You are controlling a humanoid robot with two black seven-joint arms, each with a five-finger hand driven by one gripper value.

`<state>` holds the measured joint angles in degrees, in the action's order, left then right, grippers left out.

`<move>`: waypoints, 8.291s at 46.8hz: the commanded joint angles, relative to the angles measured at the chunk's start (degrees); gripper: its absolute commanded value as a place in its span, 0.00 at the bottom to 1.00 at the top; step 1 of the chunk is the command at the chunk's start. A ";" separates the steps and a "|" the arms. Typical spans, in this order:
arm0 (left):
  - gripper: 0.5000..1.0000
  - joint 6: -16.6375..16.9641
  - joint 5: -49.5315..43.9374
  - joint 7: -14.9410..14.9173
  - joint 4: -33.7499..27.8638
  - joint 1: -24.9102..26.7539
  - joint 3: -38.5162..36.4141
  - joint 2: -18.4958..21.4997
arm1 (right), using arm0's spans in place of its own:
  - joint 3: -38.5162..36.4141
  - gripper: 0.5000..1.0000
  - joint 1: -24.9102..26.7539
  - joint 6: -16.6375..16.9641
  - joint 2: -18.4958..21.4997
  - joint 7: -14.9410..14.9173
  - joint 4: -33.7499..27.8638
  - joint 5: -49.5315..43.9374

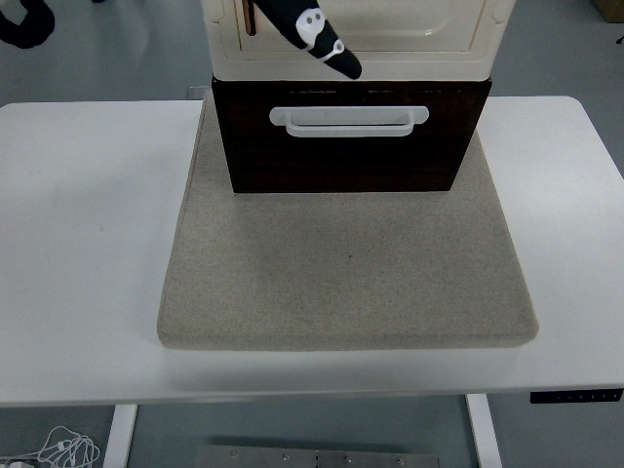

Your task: Open the drawer under the combination cabinet

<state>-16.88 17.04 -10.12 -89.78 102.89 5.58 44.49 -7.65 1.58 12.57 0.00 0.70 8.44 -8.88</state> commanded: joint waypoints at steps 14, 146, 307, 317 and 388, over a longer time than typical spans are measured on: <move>1.00 -2.63 3.96 -9.30 -1.81 -0.85 -5.31 -1.42 | 0.00 0.85 0.00 0.00 0.00 0.00 0.00 0.00; 1.00 10.11 8.80 -15.63 11.82 -9.03 -7.69 -18.56 | 0.00 0.85 0.00 0.00 0.00 0.00 0.00 0.00; 1.00 -6.23 7.74 -16.07 8.57 -4.54 -6.90 -18.21 | 0.00 0.85 0.00 0.00 0.00 0.00 0.00 0.00; 1.00 -7.20 7.65 -16.07 7.95 -4.46 -6.63 -18.12 | 0.00 0.85 0.00 0.00 0.00 0.00 0.00 0.00; 1.00 0.35 6.69 -8.78 25.96 -3.23 34.76 -21.81 | 0.00 0.85 0.00 0.00 0.00 0.00 0.00 0.00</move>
<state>-18.18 23.72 -20.32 -65.00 99.37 38.13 22.76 -7.65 1.58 12.57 0.00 0.71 8.43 -8.88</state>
